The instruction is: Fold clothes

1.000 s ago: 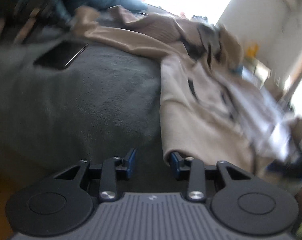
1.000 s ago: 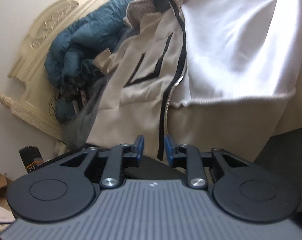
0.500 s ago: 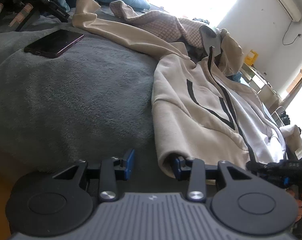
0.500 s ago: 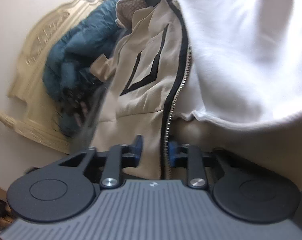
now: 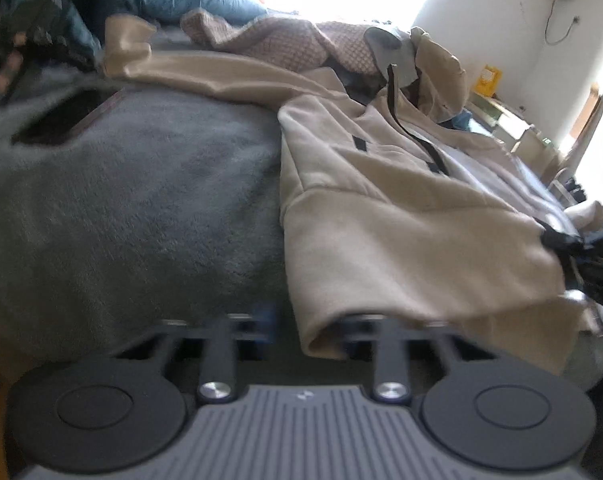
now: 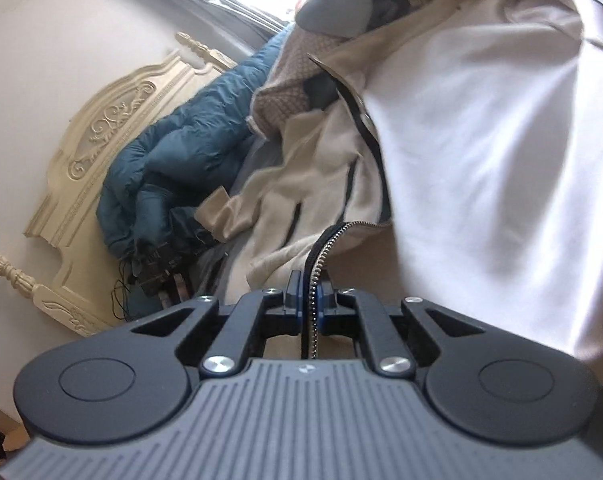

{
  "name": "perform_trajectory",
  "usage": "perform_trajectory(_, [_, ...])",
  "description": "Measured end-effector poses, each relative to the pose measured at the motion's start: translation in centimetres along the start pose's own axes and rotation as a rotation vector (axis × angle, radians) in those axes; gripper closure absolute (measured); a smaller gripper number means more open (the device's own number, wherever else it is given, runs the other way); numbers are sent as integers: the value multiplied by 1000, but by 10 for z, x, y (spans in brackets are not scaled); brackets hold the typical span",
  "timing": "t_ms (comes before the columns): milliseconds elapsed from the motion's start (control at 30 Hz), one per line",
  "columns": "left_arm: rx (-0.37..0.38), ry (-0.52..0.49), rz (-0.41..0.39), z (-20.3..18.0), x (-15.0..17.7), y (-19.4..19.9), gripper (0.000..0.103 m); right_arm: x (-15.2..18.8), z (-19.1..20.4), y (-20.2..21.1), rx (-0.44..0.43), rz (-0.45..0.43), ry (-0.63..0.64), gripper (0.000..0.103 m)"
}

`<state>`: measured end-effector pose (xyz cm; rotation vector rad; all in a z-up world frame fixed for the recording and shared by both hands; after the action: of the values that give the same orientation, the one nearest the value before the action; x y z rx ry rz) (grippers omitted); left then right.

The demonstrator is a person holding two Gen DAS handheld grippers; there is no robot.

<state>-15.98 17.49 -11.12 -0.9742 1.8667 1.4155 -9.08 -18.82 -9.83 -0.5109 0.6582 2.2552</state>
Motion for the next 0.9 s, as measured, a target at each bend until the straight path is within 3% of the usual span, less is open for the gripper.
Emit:
perform_trajectory(267, [-54, -133, -113, -19, -11, 42, 100, 12, -15, 19, 32, 37, -10, 98])
perform_trajectory(433, [-61, -135, -9, -9, 1, 24, 100, 24, -20, 16, 87, 83, 11, 99])
perform_trajectory(633, [-50, -138, -9, -8, 1, 22, 100, 24, -8, 13, 103, 78, 96, 98])
perform_trajectory(733, [-23, -114, 33, -7, 6, 18, 99, 27, -10, 7, 140, 115, 136, 98])
perform_trajectory(800, [6, -85, 49, 1, 6, 23, 96, 30, -9, 3, 157, 123, 157, 98])
perform_trajectory(867, [31, -51, 40, 11, 6, 35, 77, 32, -8, 1, 168, 127, 176, 98])
perform_trajectory(900, [37, -32, 20, 16, 4, 42, 74, 31, -8, 1, 169, 130, 183, 98])
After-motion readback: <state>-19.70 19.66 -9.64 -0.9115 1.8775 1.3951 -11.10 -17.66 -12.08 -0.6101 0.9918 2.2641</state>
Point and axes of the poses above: each gripper's, at about its wrist camera, not at the fingertips, and y roughly against the way its jaws point, z to its left, x to its underside, the point moved 1 cm from there along -y, roughly the way its jaws point, and after that the axes turned 10 degrees about -z, right-handed, at the moved point
